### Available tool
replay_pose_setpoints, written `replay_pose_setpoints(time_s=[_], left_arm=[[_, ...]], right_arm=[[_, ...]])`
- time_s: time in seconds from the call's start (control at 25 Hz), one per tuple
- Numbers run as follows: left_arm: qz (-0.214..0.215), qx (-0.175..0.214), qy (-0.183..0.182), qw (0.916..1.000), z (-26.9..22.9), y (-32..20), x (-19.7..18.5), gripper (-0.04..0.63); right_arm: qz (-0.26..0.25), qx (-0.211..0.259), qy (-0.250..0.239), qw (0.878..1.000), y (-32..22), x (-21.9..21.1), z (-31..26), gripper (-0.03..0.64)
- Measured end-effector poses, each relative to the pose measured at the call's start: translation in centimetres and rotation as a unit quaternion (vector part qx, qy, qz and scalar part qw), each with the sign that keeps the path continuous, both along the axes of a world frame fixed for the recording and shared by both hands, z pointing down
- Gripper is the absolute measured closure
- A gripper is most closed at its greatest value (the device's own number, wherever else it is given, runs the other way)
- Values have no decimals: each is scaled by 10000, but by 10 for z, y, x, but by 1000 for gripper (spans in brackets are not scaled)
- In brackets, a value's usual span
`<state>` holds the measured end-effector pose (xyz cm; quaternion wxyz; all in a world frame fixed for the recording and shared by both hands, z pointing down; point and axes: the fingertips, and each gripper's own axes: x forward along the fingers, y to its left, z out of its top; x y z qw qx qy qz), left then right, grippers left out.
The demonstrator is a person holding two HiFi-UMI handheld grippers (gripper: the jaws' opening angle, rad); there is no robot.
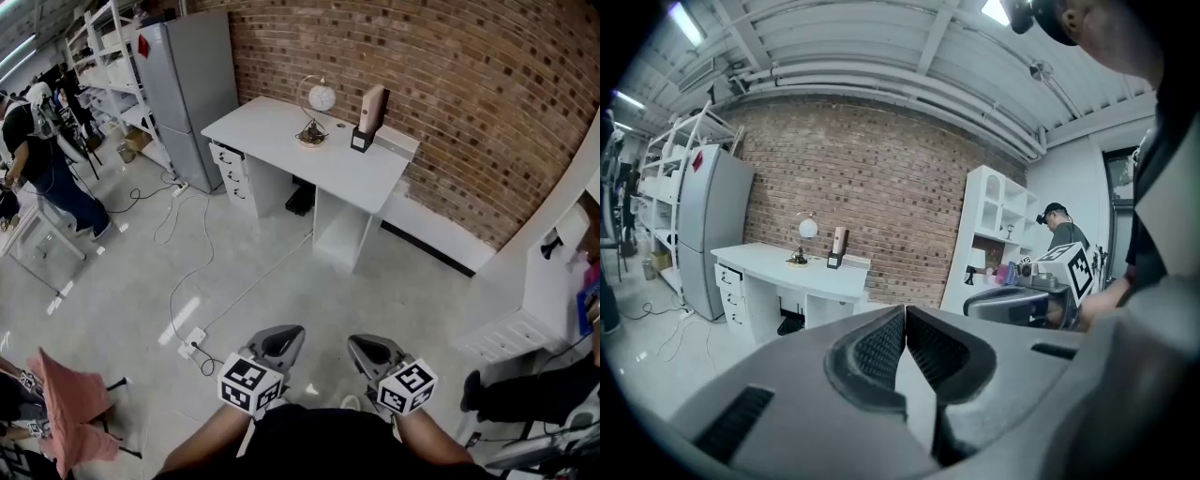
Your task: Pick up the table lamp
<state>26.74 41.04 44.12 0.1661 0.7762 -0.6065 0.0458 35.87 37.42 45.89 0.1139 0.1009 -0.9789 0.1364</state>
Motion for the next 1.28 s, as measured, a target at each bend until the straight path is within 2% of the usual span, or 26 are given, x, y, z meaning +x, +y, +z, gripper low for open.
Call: replay_pose_setpoints(time_s=[0.56, 0.76, 0.88, 1.28], left_arm=[[110, 37, -44, 9999, 0, 28, -30, 589], [170, 54, -62, 9998, 0, 32, -36, 586], [216, 50, -48, 9997, -1, 33, -39, 494], [376, 162, -153, 9990, -5, 41, -50, 430]], right_arm=[[171, -5, 19, 9999, 28, -32, 4, 607], [339, -18, -44, 9994, 31, -36, 3, 470], [410, 36, -93, 9991, 33, -38, 1, 419], [563, 283, -64, 9980, 40, -47, -3, 366]])
